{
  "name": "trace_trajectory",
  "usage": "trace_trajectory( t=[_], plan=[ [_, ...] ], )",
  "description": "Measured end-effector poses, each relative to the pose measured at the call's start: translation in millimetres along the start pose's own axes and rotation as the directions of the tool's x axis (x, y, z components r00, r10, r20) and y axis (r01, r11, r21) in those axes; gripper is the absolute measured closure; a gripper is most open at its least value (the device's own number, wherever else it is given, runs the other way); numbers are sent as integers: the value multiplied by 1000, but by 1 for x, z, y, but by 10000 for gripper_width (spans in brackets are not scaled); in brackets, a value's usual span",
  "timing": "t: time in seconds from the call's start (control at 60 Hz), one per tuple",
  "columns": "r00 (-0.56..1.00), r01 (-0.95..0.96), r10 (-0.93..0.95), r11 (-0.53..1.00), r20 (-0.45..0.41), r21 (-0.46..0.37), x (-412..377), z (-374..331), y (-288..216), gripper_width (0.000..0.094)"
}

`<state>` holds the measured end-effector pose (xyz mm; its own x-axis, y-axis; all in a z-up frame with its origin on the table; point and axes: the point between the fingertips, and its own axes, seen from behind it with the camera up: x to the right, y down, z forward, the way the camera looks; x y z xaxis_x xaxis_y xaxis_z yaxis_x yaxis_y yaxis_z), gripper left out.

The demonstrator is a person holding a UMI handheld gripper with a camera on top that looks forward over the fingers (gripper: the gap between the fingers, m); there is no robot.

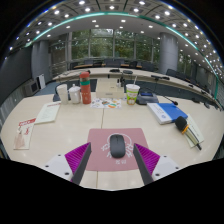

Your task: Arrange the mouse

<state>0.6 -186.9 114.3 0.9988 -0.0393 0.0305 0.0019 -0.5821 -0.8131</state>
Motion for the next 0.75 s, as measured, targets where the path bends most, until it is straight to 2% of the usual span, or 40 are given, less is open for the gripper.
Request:
trace_trajectory(
  t=[0.233, 0.383, 0.75],
  plan=[
    [999, 11, -9, 999, -50, 53, -25, -146, 9, 75],
    [997, 10, -6, 998, -71, 56, -40, -211, 30, 77],
    [994, 27, -20, 997, -110, 68, -48, -261, 46, 78]
  ],
)
